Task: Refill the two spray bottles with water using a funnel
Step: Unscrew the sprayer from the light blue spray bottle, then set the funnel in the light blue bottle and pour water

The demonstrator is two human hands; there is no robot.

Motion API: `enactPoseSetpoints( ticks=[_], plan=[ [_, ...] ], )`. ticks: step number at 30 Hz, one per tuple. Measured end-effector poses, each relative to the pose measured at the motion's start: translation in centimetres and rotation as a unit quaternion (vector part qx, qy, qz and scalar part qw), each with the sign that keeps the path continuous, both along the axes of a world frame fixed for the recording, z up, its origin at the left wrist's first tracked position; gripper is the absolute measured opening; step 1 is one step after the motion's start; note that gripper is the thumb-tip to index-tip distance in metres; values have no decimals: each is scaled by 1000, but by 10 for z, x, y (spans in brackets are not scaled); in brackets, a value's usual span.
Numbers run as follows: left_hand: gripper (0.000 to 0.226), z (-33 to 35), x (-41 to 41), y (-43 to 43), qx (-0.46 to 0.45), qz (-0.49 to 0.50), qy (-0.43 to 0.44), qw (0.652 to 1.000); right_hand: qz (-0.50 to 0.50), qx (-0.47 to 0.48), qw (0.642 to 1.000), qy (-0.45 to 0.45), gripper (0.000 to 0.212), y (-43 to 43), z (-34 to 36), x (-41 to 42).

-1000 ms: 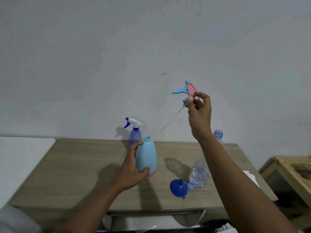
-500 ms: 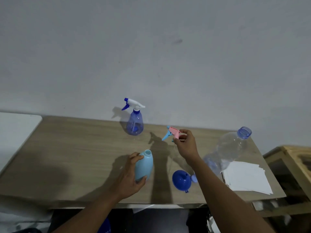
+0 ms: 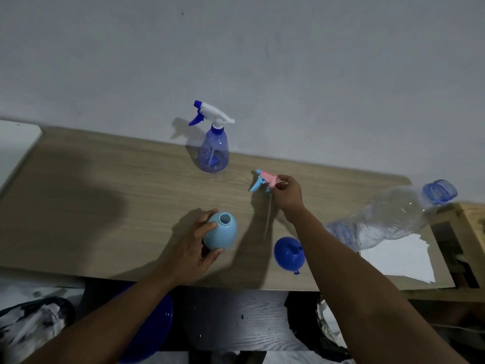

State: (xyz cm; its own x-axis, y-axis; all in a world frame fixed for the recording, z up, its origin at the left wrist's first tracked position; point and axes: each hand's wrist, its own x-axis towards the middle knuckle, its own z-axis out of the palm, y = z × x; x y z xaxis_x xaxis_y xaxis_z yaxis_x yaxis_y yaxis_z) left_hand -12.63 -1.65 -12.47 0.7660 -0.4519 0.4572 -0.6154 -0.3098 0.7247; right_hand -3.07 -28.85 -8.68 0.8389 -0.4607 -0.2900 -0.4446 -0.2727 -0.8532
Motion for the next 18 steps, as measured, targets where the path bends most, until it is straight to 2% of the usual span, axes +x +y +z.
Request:
enactPoseSetpoints(
  ticks=[7,12,18],
  plan=[
    [69,2,1,1,22,-6,-10,1000,-9,16,999,48,43,-9,-7,4],
    [69,-1,1,5,44,-2,-6,999,8,-35,998,46,47,-15,4,-3],
    [62,3,-1,2,46,11,-12,999,51,-148,978,-141,24,-9,44,-101]
  ],
)
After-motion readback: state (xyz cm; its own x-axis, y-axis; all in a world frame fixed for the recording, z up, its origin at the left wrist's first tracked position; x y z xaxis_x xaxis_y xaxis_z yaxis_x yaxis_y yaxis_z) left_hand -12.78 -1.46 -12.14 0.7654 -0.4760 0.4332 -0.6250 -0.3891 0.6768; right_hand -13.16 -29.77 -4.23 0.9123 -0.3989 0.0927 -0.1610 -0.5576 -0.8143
